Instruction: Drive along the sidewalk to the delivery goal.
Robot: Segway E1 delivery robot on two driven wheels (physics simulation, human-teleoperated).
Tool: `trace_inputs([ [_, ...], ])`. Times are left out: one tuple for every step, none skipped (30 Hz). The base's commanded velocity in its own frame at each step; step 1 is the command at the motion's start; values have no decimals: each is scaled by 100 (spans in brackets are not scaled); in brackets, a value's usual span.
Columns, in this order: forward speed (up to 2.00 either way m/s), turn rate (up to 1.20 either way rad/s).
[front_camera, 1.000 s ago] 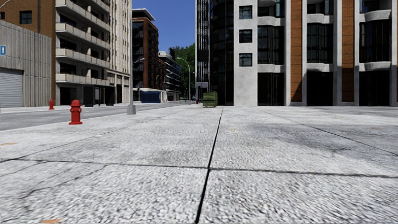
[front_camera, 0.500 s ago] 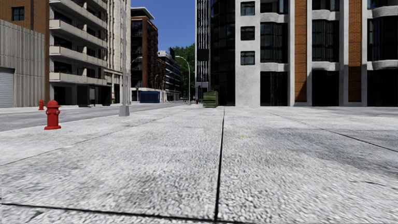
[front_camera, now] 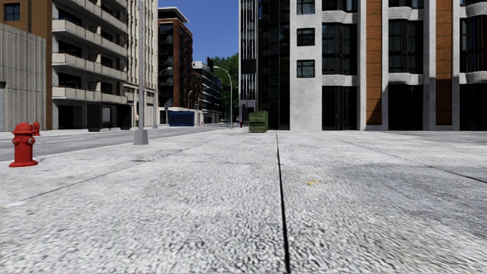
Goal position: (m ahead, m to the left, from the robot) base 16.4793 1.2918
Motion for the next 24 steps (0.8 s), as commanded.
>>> trace_inputs([
  [200,0],
  [200,0],
  [200,0],
  [200,0],
  [200,0],
  [200,0],
  [200,0],
  [200,0],
  [200,0],
  [200,0],
  [200,0],
  [200,0],
  [200,0],
  [200,0],
  [200,0],
  [200,0],
  [200,0],
  [200,0],
  [200,0],
  [200,0],
  [200,0],
  [200,0],
  [200,0],
  [200,0],
])
